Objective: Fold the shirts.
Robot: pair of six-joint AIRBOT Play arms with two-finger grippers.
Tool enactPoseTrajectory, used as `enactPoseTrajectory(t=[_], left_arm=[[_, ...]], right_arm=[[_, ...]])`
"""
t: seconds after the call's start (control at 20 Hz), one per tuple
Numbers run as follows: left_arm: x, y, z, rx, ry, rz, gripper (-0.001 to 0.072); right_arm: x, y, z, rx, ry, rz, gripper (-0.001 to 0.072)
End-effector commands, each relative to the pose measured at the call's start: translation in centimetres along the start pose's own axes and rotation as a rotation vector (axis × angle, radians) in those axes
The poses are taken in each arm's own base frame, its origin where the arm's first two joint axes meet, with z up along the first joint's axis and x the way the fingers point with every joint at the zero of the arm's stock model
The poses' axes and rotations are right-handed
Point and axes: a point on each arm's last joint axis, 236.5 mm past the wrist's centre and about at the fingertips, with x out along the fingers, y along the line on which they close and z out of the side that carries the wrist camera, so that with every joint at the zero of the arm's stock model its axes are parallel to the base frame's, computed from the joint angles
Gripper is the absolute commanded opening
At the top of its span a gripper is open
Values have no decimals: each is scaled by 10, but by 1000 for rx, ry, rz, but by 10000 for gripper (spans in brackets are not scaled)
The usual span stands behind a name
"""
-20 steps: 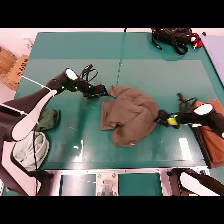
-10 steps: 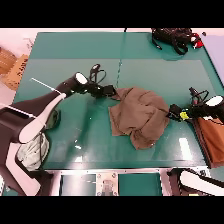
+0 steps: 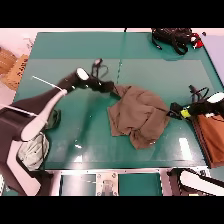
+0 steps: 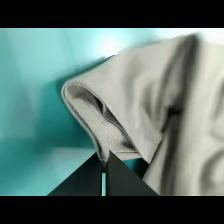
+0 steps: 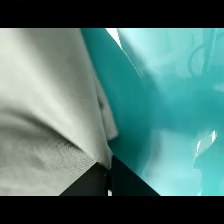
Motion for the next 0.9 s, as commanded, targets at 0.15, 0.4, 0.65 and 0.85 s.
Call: enactPoseTrajectory(t=[0.15,0.4,0.65,0.85], left_arm=[[-218,-40,93,227,-239,165,21],[-421,-148,90,441,-609,217,21],[-587,-239,36,608,-981,235,21],[-663,-262,13,671,-1162,323,22]], right_arm=[[-126,40,48,-98,-218,32,19],[-285,136,47,-288,-632,146,19],[-425,202,-28,-485,-1018,164,20],[-496,233,-77,-585,-1241,170,20]])
